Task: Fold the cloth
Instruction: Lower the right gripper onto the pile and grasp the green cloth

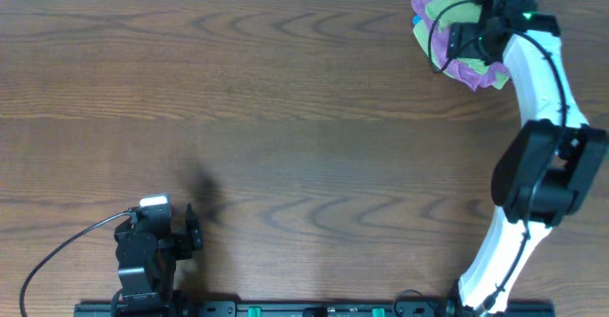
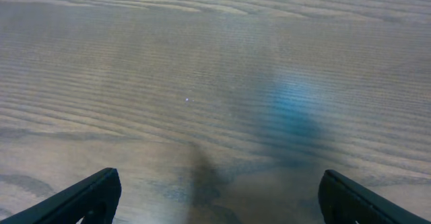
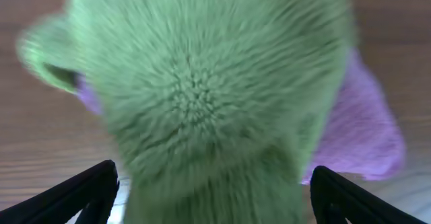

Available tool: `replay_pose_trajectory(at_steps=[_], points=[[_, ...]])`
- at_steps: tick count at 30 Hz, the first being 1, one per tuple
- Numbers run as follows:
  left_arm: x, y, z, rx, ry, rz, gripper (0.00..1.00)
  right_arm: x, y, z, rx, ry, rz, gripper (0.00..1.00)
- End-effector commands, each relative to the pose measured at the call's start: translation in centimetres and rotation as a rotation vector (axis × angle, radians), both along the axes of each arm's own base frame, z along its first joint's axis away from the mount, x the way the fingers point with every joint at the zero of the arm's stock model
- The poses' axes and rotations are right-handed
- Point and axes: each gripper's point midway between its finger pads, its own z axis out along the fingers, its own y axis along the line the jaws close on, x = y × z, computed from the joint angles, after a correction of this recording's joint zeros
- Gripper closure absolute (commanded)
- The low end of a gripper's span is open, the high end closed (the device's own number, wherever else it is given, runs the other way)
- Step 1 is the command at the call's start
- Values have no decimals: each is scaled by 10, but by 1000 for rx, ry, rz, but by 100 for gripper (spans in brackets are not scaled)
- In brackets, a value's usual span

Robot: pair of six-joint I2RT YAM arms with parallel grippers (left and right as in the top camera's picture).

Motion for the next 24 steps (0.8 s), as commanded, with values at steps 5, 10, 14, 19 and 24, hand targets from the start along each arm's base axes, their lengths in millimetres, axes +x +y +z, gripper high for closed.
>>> replay_pose_trajectory(at_steps=[5, 10, 14, 19, 24], points=[[0, 0, -3, 5, 5, -2, 5, 4, -27, -14, -167, 26, -65, 9], [0, 0, -3, 6, 5, -2, 5, 7, -36, -3, -216, 10, -92, 9], [0, 0, -3, 6, 6, -2, 5, 16, -31, 17, -205, -26, -80, 8], [0, 0, -3, 6, 5, -2, 5, 26, -19, 48, -165, -72, -50, 5], [0, 0, -3, 6, 5, -2, 5, 26, -13, 55, -137, -72, -28, 3]])
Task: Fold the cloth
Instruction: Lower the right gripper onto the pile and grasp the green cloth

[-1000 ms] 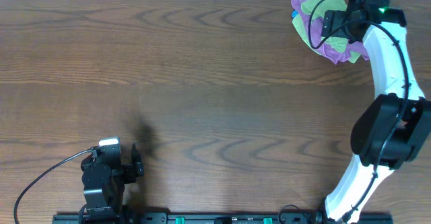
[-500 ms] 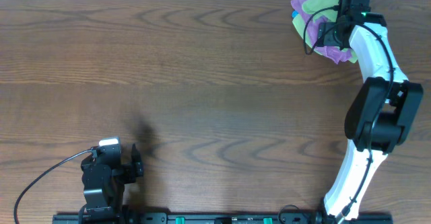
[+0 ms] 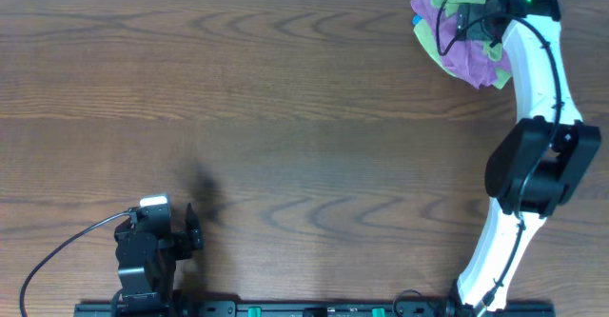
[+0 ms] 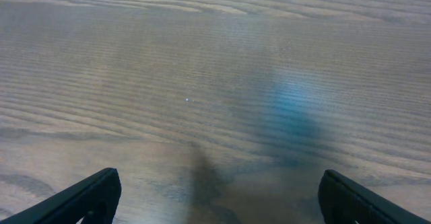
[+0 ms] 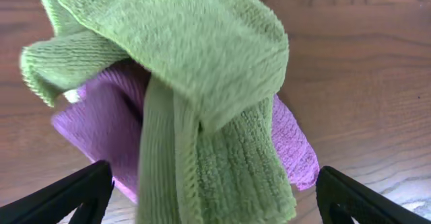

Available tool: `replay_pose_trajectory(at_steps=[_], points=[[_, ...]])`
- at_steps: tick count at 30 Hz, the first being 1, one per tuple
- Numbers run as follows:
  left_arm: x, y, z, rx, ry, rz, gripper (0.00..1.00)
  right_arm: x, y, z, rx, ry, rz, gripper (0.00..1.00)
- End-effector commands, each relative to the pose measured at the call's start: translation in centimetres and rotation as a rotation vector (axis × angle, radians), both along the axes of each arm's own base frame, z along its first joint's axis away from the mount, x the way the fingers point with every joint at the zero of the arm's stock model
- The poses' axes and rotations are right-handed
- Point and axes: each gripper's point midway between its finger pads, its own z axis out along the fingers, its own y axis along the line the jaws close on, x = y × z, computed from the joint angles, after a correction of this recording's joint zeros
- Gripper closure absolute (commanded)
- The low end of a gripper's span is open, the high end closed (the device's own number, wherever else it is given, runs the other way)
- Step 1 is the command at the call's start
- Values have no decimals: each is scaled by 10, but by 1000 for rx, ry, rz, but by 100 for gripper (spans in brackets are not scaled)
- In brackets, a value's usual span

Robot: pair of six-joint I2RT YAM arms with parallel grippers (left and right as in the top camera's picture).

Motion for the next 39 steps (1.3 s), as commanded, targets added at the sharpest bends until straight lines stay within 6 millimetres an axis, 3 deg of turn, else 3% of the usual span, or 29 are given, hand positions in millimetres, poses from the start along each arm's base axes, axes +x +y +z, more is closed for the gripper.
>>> replay_pose_trajectory(at_steps=[1, 9, 12, 22, 24, 31, 35, 39], points=[[0, 0, -3, 6, 5, -2, 5, 0, 11, 5, 20, 3, 46, 3], [0, 0, -3, 6, 6, -2, 5, -3, 4, -1, -12, 34, 57, 8], [0, 0, -3, 6, 5, -2, 5, -9, -12, -13, -76, 82, 10, 12], [0, 0, -3, 6, 6, -2, 5, -19, -18, -51, -79, 188, 11, 17], [0, 0, -3, 6, 5, -2, 5, -20, -21, -51, -78, 189, 5, 27], [0, 0, -3, 6, 5, -2, 5, -25, -26, -53, -76, 207, -4, 83], [0, 0, -3, 6, 5, -2, 5, -24, -27, -48, -85, 200, -11, 99], [0, 0, -3, 6, 6, -2, 5, -20, -24, -32, -85, 166, -15, 99]])
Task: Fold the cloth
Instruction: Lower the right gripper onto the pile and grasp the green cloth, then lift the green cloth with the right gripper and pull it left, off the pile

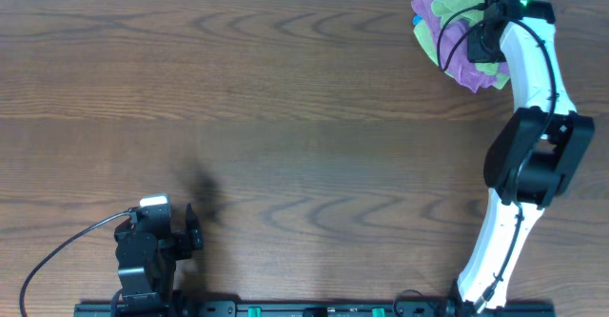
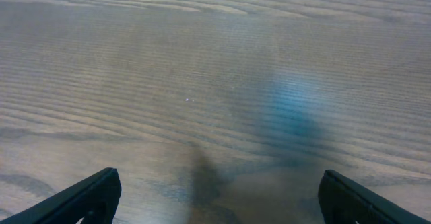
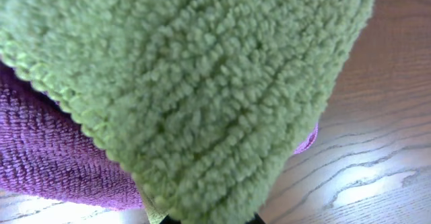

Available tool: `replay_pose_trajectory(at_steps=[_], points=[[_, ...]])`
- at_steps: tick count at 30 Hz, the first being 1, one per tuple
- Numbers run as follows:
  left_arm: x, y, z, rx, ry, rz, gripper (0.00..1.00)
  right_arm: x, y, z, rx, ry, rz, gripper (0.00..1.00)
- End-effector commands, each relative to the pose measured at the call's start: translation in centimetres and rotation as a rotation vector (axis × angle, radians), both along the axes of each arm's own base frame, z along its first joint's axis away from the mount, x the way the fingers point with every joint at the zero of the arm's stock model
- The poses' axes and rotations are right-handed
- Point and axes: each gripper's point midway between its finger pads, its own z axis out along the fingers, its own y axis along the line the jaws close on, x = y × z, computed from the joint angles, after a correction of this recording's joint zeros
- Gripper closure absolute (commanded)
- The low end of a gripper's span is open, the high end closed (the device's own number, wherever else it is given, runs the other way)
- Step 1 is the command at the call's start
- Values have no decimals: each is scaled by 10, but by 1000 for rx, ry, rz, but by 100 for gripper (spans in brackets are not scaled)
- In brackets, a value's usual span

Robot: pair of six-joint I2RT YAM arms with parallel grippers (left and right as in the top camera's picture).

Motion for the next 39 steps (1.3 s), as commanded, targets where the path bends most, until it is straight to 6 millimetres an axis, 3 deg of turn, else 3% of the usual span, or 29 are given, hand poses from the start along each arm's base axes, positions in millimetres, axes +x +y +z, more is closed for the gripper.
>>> replay_pose_trajectory(at_steps=[1, 7, 12, 17, 19, 24, 29, 35, 39], points=[[0, 0, -3, 6, 5, -2, 5, 10, 0, 29, -22, -63, -12, 98], [0, 0, -3, 6, 6, -2, 5, 24, 17, 92, -20, -171, 22, 99], [0, 0, -3, 6, 5, -2, 5, 32, 48, 127, 121, -255, 117, 99], [0, 0, -3, 6, 6, -2, 5, 34, 98, 147, 321, -301, 251, 99], [0, 0, -3, 6, 5, -2, 5, 31, 127, 156, 402, -308, 321, 99], [0, 0, -3, 6, 6, -2, 5, 10, 205, 171, 485, -275, 517, 99], [0, 0, -3, 6, 5, -2, 5, -19, 271, 171, 412, -204, 653, 99], [0, 0, -3, 6, 6, -2, 5, -56, 321, 196, 384, -204, 757, 98], [0, 0, -3, 6, 5, -2, 5, -92, 325, 217, 325, -184, 764, 98]])
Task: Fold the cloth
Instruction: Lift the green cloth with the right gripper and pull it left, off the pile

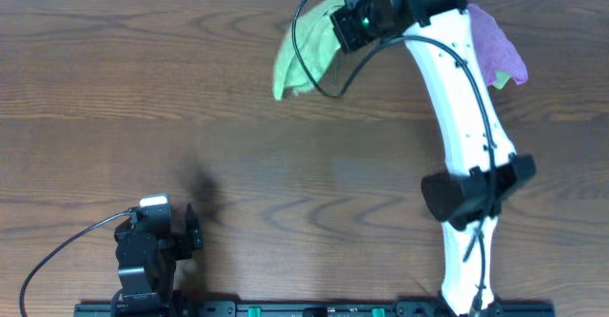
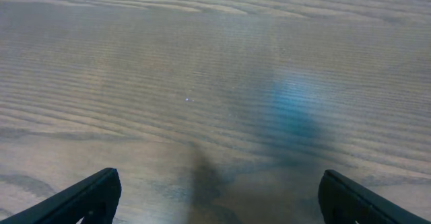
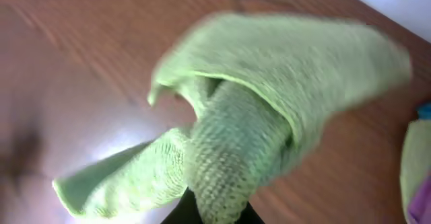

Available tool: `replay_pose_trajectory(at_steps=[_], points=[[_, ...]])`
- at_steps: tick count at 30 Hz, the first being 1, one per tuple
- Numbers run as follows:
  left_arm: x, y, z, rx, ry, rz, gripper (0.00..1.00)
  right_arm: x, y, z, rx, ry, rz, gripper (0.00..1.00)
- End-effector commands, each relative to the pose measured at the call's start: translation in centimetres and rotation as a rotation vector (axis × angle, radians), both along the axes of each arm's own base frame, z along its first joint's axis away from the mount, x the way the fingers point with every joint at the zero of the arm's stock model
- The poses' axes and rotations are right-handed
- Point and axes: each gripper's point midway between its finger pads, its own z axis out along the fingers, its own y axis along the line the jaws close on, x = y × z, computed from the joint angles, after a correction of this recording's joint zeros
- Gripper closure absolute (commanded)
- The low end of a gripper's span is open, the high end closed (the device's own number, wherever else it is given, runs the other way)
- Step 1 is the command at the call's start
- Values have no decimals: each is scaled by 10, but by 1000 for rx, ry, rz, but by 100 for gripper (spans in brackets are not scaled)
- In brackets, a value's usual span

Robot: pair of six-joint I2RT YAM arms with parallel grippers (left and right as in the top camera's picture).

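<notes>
A green cloth (image 1: pixel 303 49) hangs bunched from my right gripper (image 1: pixel 354 20), which is shut on it above the far middle of the table. In the right wrist view the green cloth (image 3: pixel 269 123) fills the frame and the right gripper (image 3: pixel 214 214) pinches its lower fold. My left gripper (image 1: pixel 193 229) rests at the near left edge, well apart from the cloth. Its left fingertips (image 2: pixel 87 197) stand wide apart over bare wood, so it is open with nothing between them.
A purple cloth (image 1: pixel 495 50) lies at the far right of the wooden table (image 1: pixel 190 98), partly under the right arm (image 1: pixel 457 98). A bit of blue and a green and purple edge (image 3: pixel 419 163) show at the right side of the right wrist view.
My right gripper, shut on the green cloth, has moved from the pile at the far right corner leftward to the far middle. The cloth now hangs free of the purple one.
My right gripper stood open over the pile of cloths in the far right corner, the green one on top. Then it was shut on the green cloth there. Now it holds that cloth lifted and left of the pile. The left arm stayed still throughout.
</notes>
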Motion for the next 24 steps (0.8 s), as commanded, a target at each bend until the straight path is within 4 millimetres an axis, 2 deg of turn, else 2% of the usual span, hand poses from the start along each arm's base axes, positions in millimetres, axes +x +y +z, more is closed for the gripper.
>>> replay_pose_trajectory(at_steps=[1, 3, 5, 7, 11, 13, 17, 21, 24], points=[[0, 0, -3, 6, 5, -2, 5, -27, -5, 51, -36, -109, -15, 98], [0, 0, -3, 6, 6, -2, 5, -51, -1, 73, -26, -131, 4, 98], [0, 0, -3, 6, 5, -2, 5, -71, -2, 86, -39, -144, -14, 99], [0, 0, -3, 6, 5, -2, 5, -93, -8, 93, -85, -138, -40, 99], [0, 0, -3, 6, 5, -2, 5, -127, -3, 102, -130, -143, -46, 98], [0, 0, -3, 6, 6, -2, 5, -136, -4, 109, -156, -175, -84, 98], [0, 0, -3, 6, 5, -2, 5, -160, 0, 124, -159, -230, -51, 98], [0, 0, -3, 6, 5, -2, 5, -168, -22, 133, -180, -261, -86, 98], [0, 0, -3, 6, 5, -2, 5, -159, -40, 130, -194, -269, -106, 99]])
